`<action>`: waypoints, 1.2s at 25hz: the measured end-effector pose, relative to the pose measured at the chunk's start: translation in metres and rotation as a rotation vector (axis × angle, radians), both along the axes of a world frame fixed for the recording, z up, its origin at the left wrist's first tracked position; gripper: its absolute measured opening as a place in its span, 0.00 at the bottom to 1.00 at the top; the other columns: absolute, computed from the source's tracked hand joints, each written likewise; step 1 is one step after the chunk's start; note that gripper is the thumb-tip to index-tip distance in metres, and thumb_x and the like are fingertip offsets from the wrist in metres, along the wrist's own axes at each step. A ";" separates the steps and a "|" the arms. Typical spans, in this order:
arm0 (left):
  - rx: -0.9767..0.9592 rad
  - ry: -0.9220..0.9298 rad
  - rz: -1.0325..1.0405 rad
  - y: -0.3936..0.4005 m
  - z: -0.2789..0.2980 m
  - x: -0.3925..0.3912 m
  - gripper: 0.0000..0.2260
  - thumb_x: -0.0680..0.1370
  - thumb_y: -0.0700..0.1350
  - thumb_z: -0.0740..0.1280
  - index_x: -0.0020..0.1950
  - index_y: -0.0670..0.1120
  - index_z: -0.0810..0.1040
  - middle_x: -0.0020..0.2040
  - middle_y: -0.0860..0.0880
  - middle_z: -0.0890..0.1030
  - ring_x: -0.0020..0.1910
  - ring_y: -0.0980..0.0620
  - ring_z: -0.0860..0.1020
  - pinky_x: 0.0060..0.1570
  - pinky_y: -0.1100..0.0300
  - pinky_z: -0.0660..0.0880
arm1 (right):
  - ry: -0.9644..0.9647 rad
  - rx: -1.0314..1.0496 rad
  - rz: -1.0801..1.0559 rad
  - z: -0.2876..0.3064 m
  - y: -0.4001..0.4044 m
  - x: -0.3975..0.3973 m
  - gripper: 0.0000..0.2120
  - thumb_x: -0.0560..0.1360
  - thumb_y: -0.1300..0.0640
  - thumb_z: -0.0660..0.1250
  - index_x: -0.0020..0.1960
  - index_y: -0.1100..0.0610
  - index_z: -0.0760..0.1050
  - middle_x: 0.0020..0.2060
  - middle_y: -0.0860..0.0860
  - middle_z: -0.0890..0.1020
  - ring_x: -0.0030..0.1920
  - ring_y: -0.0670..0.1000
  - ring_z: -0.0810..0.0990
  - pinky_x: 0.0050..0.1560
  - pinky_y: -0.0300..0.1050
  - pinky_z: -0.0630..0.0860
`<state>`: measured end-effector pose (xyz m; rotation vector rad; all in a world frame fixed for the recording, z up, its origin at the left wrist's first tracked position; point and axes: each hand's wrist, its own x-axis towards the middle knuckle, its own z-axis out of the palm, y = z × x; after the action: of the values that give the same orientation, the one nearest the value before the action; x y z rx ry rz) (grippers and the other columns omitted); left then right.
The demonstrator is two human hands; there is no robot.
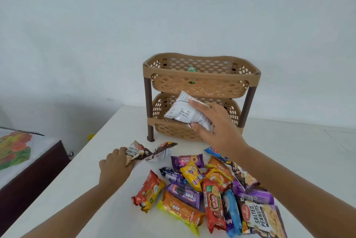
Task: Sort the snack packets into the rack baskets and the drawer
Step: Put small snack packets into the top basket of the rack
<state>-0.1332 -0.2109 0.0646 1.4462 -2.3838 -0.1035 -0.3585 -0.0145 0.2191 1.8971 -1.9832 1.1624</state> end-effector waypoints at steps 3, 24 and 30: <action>-0.254 0.259 -0.081 -0.004 0.062 -0.003 0.23 0.72 0.57 0.66 0.56 0.40 0.73 0.47 0.41 0.79 0.45 0.38 0.77 0.45 0.46 0.69 | 0.003 -0.122 -0.066 0.035 -0.015 -0.031 0.27 0.74 0.50 0.65 0.70 0.39 0.61 0.55 0.50 0.75 0.55 0.47 0.69 0.55 0.40 0.64; -0.178 0.188 -0.067 -0.139 0.255 -0.268 0.18 0.79 0.50 0.56 0.58 0.36 0.67 0.51 0.39 0.74 0.53 0.38 0.75 0.49 0.51 0.68 | -0.103 0.391 -0.516 0.108 -0.163 -0.192 0.20 0.73 0.52 0.60 0.65 0.52 0.70 0.60 0.52 0.78 0.53 0.53 0.76 0.41 0.42 0.69; 0.166 -0.037 -0.052 -0.160 0.242 -0.297 0.23 0.75 0.45 0.58 0.68 0.41 0.57 0.63 0.37 0.71 0.60 0.39 0.71 0.46 0.52 0.66 | -0.115 0.720 -0.653 0.108 -0.196 -0.214 0.10 0.75 0.57 0.57 0.50 0.61 0.73 0.38 0.54 0.74 0.41 0.54 0.73 0.33 0.42 0.66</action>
<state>-0.4302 -0.3713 0.3067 1.4698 -2.4945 -0.2966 -0.5728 -0.2101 0.3268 1.1726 -3.0232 0.4048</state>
